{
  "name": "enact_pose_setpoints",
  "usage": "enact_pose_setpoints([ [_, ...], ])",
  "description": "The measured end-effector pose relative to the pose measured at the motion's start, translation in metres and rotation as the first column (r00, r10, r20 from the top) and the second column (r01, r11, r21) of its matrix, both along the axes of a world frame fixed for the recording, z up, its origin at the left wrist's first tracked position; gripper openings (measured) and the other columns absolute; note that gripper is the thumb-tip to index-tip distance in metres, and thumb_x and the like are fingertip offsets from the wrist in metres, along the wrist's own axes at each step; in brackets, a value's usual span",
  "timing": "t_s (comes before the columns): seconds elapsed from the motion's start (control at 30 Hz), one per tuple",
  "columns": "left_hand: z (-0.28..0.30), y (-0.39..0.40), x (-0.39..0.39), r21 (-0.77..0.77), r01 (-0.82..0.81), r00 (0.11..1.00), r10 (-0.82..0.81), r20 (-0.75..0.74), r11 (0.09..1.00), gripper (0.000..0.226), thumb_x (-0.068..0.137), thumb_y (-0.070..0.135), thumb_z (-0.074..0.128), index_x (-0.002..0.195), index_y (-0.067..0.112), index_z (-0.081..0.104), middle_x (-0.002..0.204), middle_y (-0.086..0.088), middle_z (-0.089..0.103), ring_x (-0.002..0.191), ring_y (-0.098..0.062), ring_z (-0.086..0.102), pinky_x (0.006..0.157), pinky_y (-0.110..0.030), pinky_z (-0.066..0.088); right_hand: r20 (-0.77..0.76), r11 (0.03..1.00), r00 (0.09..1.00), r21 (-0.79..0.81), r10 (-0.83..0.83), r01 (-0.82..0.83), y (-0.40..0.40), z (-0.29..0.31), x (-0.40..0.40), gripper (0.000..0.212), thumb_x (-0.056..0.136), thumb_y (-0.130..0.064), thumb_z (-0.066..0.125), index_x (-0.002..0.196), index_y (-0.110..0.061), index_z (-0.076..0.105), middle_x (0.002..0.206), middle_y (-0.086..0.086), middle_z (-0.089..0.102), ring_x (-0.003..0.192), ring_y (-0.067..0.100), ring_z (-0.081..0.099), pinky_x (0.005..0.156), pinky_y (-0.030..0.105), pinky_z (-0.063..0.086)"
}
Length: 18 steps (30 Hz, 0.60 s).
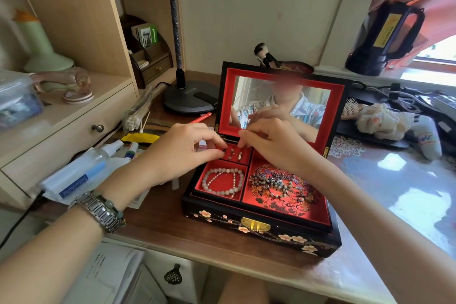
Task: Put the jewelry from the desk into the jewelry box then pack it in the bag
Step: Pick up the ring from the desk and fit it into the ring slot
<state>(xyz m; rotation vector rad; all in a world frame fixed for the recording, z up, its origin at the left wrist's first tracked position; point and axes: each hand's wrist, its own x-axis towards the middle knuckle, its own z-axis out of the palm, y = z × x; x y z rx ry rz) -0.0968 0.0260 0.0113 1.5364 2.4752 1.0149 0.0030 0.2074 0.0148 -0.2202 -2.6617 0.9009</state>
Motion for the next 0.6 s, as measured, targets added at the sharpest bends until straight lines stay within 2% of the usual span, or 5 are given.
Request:
enact_pose_setpoints([
  [0.03, -0.0009, 0.0006, -0.0003, -0.004, 0.001, 1.0, -0.001, -0.006, 1.0, 0.015, 0.082, 0.029, 0.069, 0.096, 0.027, 0.074, 0.088, 0.011, 0.062, 0.072, 0.009, 0.052, 0.06, -0.008, 0.036, -0.002, 1.0, 1.0, -0.004, 0.0, 0.0, 0.0001, -0.0004, 0.0004, 0.029, 0.092, -0.034, 0.053, 0.077, -0.021, 0.075, 0.078, 0.008, 0.072, 0.075, 0.024, 0.066, 0.072, 0.04, 0.053],
  [0.1, -0.0022, 0.002, -0.0006, -0.022, 0.004, 1.0, -0.004, -0.02, 1.0, 0.015, 0.082, 0.03, 0.068, 0.096, 0.031, 0.073, 0.086, 0.012, 0.061, 0.072, 0.005, 0.052, 0.061, -0.012, 0.034, -0.013, 1.0, 1.0, -0.018, -0.001, 0.0, -0.0003, -0.0002, 0.0013, 0.029, 0.091, -0.03, 0.053, 0.076, -0.022, 0.076, 0.077, 0.01, 0.072, 0.076, 0.027, 0.067, 0.074, 0.046, 0.053],
  [0.3, -0.0013, 0.0052, 0.0024, -0.109, 0.014, 0.999, -0.019, -0.05, 0.994, 0.023, 0.085, 0.034, 0.063, 0.107, 0.031, 0.07, 0.09, 0.011, 0.058, 0.079, -0.003, 0.053, 0.073, -0.031, 0.048, 0.017, 0.997, 0.997, -0.015, 0.073, -0.073, -0.0051, 0.0029, 0.004, 0.03, 0.09, -0.022, 0.052, 0.073, -0.021, 0.076, 0.078, 0.008, 0.071, 0.078, 0.025, 0.064, 0.078, 0.045, 0.05],
  [0.43, 0.0, 0.0059, 0.0028, -0.126, 0.015, 0.998, -0.023, -0.057, 0.992, 0.023, 0.087, 0.035, 0.061, 0.109, 0.032, 0.069, 0.092, 0.008, 0.058, 0.081, -0.005, 0.053, 0.076, -0.034, 0.049, 0.044, 0.996, 0.996, 0.03, 0.083, -0.084, -0.0061, 0.0032, 0.0035, 0.03, 0.091, -0.022, 0.051, 0.075, -0.021, 0.076, 0.083, 0.005, 0.068, 0.078, 0.021, 0.062, 0.075, 0.036, 0.046],
  [0.6, -0.0006, 0.0052, 0.0025, -0.132, 0.026, 0.998, -0.033, -0.048, 0.991, 0.024, 0.086, 0.036, 0.061, 0.109, 0.033, 0.069, 0.094, 0.009, 0.058, 0.082, -0.004, 0.053, 0.074, -0.031, 0.047, 0.043, 0.994, 0.995, 0.069, 0.087, -0.089, -0.0052, 0.002, 0.0025, 0.028, 0.093, -0.023, 0.051, 0.08, -0.019, 0.076, 0.092, 0.001, 0.061, 0.084, 0.012, 0.057, 0.076, 0.025, 0.045],
])
